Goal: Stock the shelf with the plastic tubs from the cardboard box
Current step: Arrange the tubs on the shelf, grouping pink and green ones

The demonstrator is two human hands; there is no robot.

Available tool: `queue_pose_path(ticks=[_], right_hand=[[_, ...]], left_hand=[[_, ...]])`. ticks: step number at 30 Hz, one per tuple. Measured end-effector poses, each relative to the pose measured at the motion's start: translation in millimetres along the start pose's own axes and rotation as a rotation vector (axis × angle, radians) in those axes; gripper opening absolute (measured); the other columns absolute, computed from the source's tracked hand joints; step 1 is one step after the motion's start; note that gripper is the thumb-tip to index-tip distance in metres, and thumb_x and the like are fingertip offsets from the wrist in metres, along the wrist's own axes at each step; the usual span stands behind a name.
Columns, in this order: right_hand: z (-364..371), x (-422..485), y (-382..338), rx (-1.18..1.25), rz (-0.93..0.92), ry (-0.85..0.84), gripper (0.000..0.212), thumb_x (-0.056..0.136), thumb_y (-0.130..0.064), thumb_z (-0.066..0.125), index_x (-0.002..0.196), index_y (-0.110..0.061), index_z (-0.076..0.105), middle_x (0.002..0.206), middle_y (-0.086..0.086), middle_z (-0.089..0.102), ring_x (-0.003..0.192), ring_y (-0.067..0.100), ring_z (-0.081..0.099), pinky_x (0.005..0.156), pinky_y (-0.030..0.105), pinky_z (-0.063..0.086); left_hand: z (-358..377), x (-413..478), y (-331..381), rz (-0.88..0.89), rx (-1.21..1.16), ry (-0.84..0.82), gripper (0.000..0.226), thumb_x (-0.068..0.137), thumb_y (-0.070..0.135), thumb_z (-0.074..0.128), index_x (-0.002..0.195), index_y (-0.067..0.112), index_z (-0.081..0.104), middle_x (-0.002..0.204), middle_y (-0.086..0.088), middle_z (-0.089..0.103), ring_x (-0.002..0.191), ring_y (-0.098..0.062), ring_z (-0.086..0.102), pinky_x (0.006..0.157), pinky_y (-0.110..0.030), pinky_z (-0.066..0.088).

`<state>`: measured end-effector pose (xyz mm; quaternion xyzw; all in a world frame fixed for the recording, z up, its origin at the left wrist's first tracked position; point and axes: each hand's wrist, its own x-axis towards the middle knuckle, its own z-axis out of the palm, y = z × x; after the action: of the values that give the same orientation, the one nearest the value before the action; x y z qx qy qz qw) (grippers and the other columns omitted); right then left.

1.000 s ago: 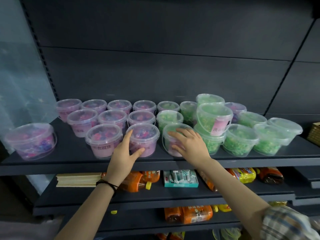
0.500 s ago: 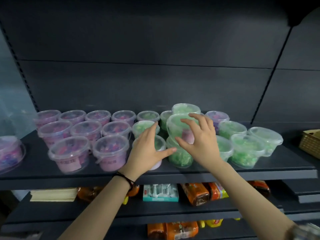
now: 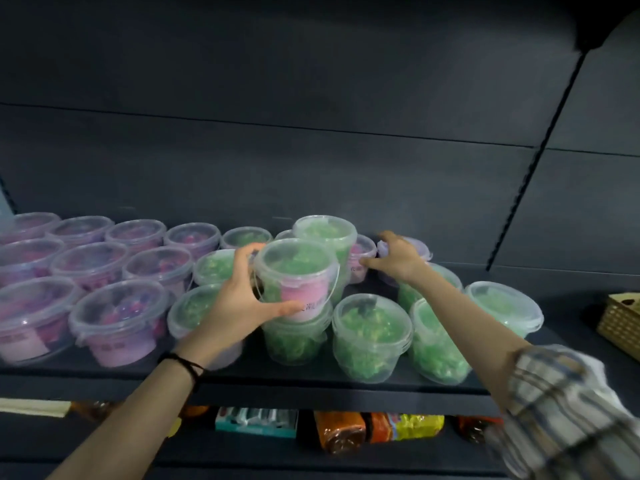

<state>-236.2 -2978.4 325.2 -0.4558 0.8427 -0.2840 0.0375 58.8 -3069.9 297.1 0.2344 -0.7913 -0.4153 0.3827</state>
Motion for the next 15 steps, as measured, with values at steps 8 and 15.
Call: queue_pose_path(ticks=[8,15], right_hand=[[15,44,10,-0.268,-0.109,-0.317,0.069,0.084,-0.044,0.067,0.145,-0.025,0.041,0.150,0.010,0.039,0.135,0.030,0.040,0.112,0.041,0.030],[-5,40,31,-0.368,-0.160,-0.247,0.073,0.069,-0.059,0.076,0.130,-0.025,0.055,0.128,-0.005,0.057,0.118,0.022,0.054,0.096,0.037,0.045]], left_hand=[[4,3,-3,-0.049,-0.041,-0.027,0.097,0.049,0.056,0.090,0.125,0.054,0.031,0.118,0.035,0.052,0.112,0.008,0.054,0.089,-0.031,0.050],[2,2,-3,-0.056,-0.068,-0.025,0.097,0.045,0.056,0.091,0.122,0.056,0.032,0.114,0.037,0.053,0.109,0.010,0.054,0.085,-0.021,0.047]])
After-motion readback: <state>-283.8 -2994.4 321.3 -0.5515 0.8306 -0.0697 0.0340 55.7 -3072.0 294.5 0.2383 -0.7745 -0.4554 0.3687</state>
